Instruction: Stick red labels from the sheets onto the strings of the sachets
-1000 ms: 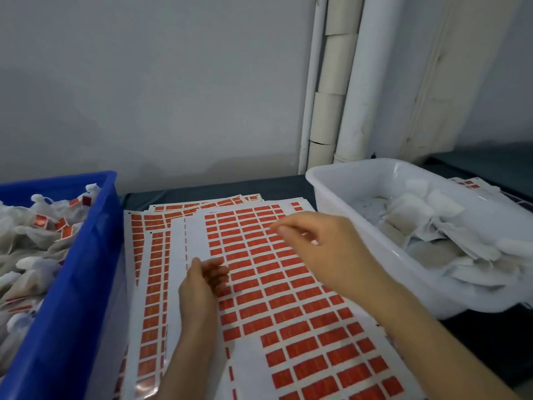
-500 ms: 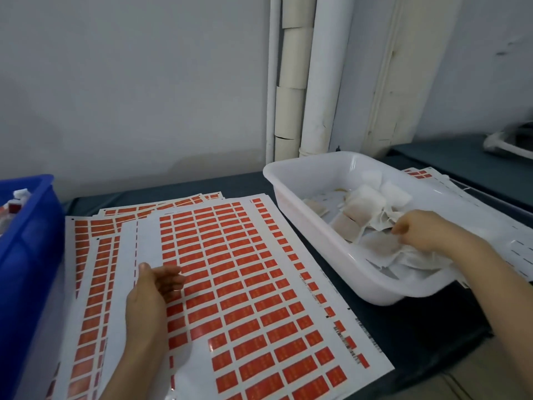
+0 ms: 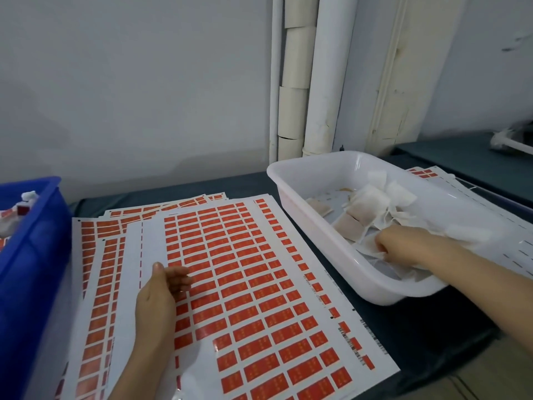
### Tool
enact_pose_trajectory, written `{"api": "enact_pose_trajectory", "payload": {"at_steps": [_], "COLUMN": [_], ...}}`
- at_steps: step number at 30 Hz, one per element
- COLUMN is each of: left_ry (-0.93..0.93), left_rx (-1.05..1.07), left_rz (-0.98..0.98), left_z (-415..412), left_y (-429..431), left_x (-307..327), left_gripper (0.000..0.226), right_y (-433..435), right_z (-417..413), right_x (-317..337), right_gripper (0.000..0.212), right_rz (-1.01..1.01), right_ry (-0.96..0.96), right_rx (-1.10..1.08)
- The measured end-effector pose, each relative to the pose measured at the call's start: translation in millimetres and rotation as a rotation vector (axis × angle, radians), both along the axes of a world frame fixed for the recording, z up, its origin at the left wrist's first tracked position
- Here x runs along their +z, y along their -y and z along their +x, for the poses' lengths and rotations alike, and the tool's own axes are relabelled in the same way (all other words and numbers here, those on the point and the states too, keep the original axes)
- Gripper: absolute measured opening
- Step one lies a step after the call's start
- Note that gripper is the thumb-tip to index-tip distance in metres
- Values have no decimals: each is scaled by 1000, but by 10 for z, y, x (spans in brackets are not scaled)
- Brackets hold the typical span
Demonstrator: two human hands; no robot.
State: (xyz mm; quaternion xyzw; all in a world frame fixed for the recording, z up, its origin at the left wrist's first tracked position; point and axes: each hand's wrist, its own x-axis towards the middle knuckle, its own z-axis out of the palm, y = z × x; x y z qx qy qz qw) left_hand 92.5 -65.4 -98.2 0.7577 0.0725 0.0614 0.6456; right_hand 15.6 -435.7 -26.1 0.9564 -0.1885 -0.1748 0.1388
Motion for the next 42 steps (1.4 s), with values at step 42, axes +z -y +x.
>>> {"api": "enact_pose_trajectory", "payload": {"at_steps": [42], "left_ry": [5], "left_rx": [-215], "left_rz": [-140], "left_z": [7], "left_y": [-246], "left_x": [354], "left_gripper": [8], "right_y": [-2681], "right_z": [560], "right_x": [-315], "right_gripper": [16], "right_rz": [1954], "right_ry": [899], "right_rx": [-272]}}
